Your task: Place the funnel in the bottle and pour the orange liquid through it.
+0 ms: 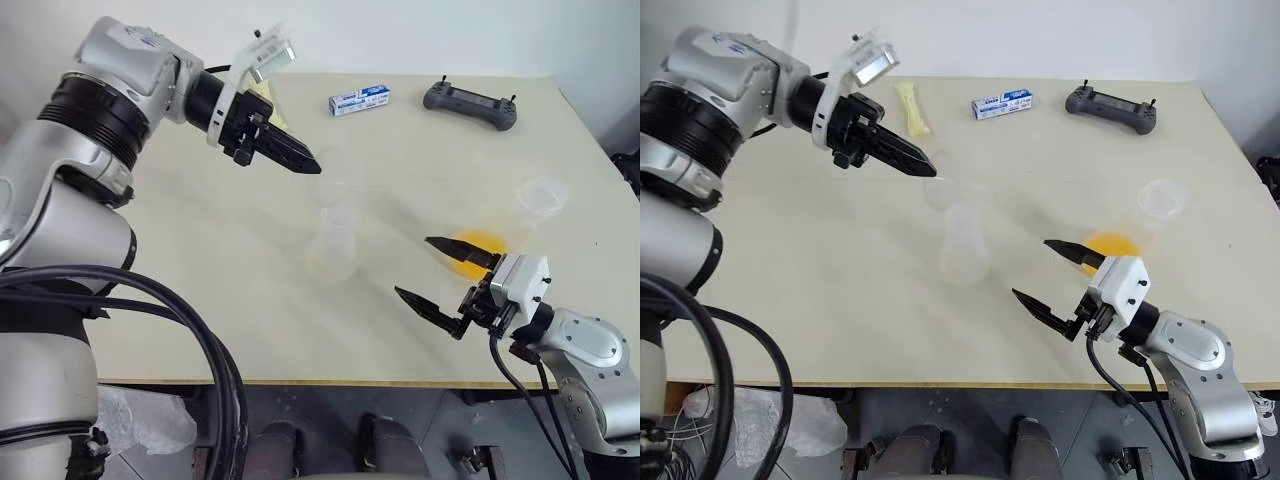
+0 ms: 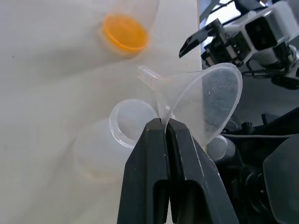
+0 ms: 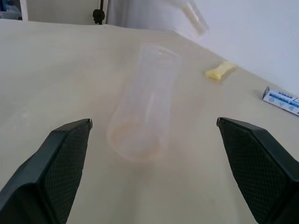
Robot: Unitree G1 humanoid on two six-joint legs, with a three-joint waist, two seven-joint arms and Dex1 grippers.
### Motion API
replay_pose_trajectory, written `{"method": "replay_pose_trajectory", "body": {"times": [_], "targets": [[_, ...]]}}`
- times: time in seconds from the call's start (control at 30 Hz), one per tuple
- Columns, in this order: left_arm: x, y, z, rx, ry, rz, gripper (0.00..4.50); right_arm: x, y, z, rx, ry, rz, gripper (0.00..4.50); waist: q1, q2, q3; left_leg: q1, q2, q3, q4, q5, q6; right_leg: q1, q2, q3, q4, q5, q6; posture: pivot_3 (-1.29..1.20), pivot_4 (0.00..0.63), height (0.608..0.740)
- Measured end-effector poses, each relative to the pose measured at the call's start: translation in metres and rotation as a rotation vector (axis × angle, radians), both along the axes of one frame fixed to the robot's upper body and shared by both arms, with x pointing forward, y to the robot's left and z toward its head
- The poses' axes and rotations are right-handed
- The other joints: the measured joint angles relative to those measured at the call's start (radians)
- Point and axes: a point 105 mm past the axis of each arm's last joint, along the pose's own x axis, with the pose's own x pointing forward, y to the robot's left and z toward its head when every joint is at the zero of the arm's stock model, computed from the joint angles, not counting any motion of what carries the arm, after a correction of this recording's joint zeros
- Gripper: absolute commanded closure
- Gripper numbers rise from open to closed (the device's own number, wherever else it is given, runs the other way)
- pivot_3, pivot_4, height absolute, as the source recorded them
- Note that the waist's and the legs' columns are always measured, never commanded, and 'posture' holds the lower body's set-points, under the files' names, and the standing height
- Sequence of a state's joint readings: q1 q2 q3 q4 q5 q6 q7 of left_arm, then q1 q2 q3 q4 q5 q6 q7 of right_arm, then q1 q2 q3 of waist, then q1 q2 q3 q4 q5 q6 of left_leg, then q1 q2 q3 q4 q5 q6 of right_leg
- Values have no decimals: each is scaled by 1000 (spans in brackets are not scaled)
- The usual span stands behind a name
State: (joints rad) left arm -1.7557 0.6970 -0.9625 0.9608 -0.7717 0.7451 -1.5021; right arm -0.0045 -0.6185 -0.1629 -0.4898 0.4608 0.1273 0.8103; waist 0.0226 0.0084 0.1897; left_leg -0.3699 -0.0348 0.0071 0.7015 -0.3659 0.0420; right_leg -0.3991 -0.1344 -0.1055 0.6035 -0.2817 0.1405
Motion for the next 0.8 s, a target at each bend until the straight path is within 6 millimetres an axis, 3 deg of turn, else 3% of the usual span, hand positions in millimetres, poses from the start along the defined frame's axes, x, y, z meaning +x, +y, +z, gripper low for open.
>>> {"method": "replay_pose_trajectory", "body": {"times": [0.8], "targets": [[-4,14,-19,115,76,34,4463,-1,2,-3,8,-20,-6,0,0,0,0,0,0,0,1,0,0,0,0,1,1,0,0,0,150,740]]}}
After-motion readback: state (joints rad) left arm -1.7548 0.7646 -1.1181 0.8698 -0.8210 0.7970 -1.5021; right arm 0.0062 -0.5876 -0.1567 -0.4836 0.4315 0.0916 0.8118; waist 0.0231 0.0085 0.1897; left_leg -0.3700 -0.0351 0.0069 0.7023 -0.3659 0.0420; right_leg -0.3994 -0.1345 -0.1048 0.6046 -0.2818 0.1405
